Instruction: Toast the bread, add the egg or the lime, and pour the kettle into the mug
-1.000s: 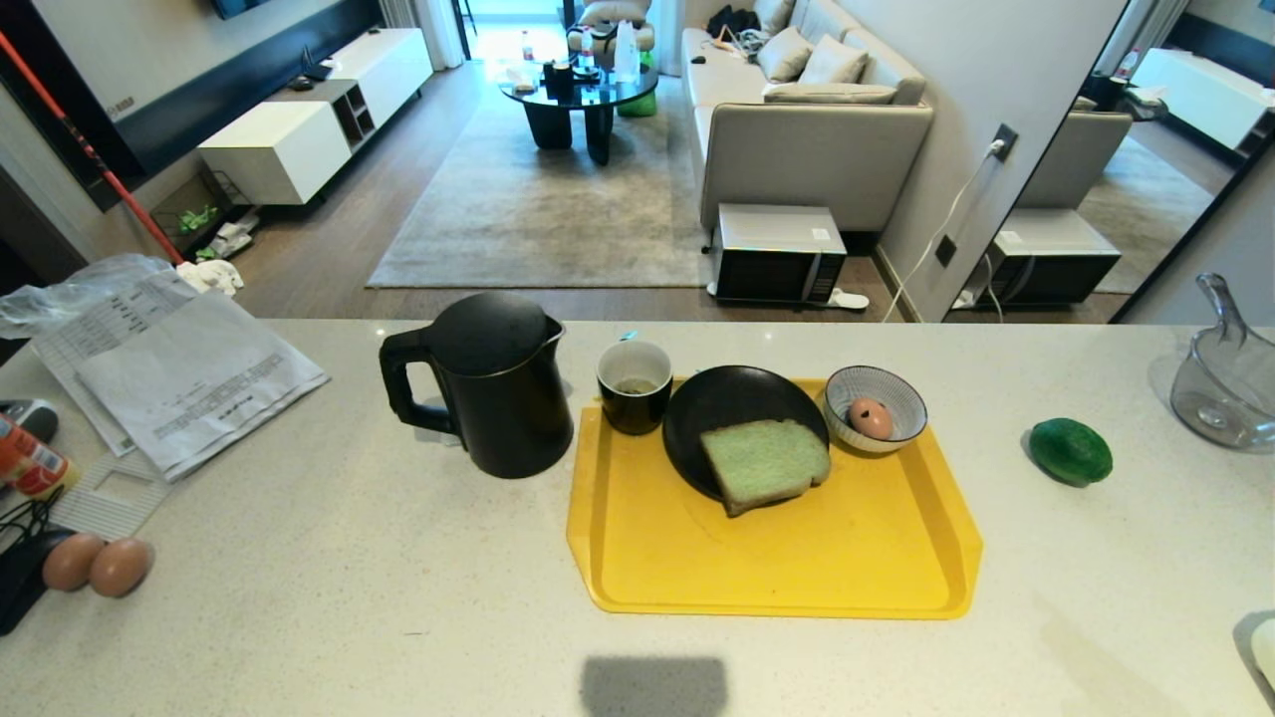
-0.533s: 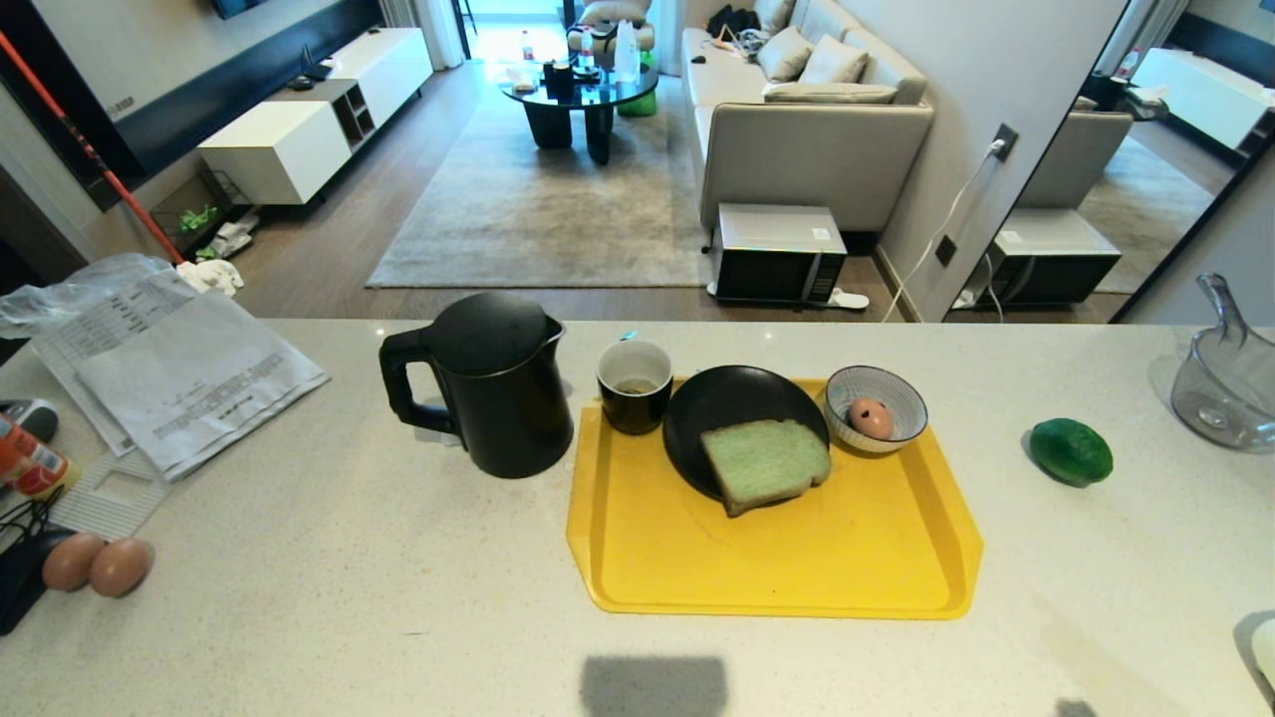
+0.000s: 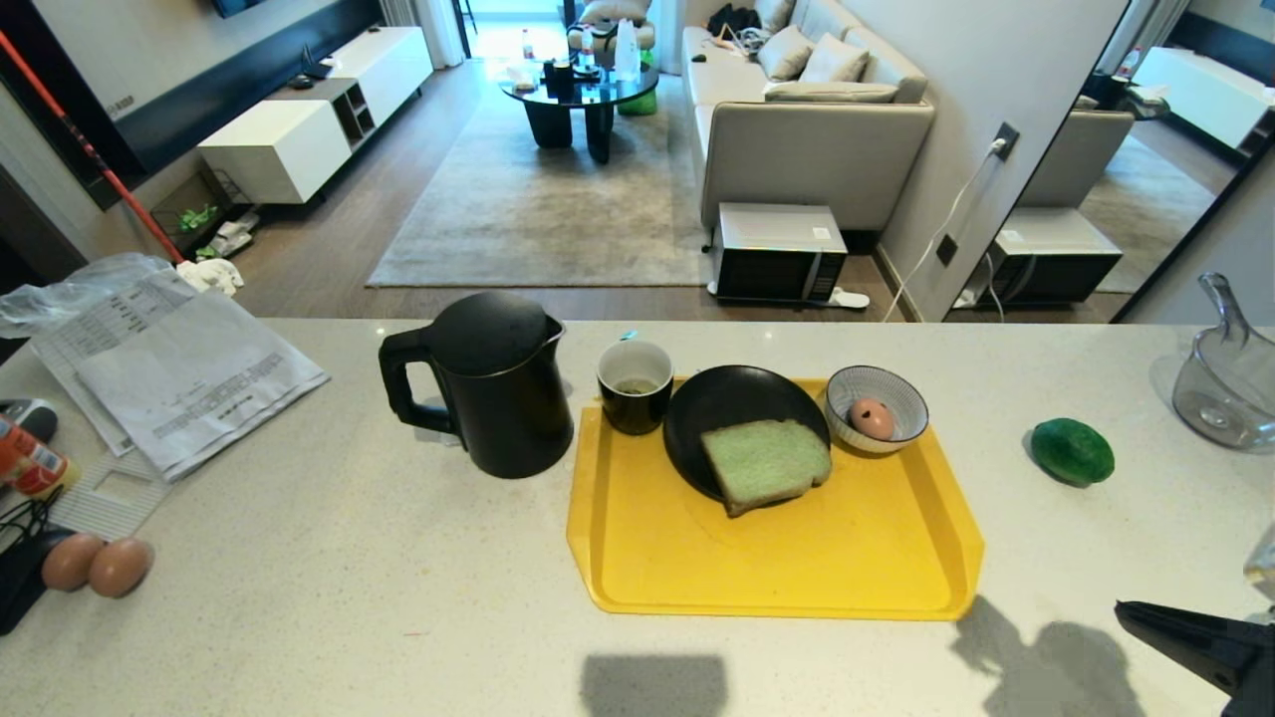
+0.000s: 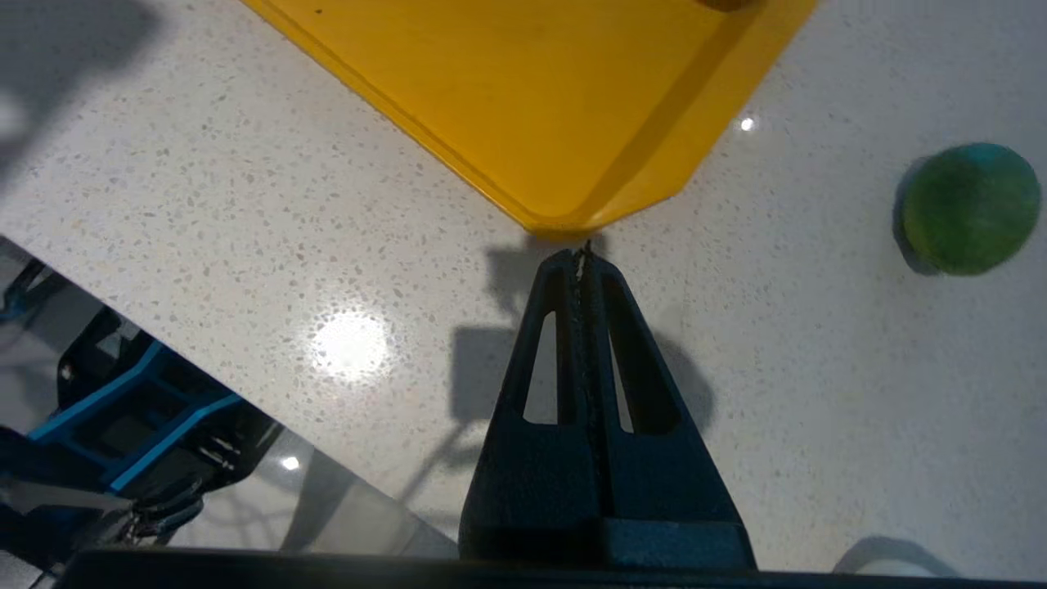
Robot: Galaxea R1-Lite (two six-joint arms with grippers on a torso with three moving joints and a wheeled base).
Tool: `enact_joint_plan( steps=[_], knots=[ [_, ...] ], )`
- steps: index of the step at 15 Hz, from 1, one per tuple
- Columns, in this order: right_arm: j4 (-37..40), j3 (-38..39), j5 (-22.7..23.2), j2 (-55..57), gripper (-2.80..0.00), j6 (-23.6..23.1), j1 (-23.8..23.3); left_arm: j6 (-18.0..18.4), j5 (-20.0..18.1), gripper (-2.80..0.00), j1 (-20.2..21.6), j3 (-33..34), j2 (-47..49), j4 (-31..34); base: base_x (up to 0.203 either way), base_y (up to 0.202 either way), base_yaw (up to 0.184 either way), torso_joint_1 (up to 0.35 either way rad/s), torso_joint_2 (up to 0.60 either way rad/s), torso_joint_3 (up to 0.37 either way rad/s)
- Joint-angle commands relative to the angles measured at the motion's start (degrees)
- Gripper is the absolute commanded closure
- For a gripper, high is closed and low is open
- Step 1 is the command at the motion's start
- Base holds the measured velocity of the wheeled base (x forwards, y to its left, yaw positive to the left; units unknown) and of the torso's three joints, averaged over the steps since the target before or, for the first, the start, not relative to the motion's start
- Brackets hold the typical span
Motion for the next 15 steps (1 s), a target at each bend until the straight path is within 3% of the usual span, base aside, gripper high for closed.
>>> enact_joint_plan(
  steps=[1,7,11,15],
  knots=[
    [-0.55,-1.38,-3.17,7.53,0.0,0.32,9.45,-0.05,0.02,0.0,0.02,0.79,-0.13,-0.03,0.0,0.0,0.0,0.0,0.0,0.0],
    [-15.33,-2.72,-19.67,27.32,0.0,9.06,34.0,-0.05,0.02,0.0,0.02,0.79,-0.13,-0.03,0.0,0.0,0.0,0.0,0.0,0.0],
    [-16.41,-1.91,-20.64,29.13,0.0,12.62,36.69,-0.05,0.02,0.0,0.02,0.79,-0.13,-0.03,0.0,0.0,0.0,0.0,0.0,0.0],
    [-18.04,-2.24,-21.49,34.08,0.0,20.61,45.18,-0.05,0.02,0.0,0.02,0.79,-0.13,-0.03,0.0,0.0,0.0,0.0,0.0,0.0]
  ],
)
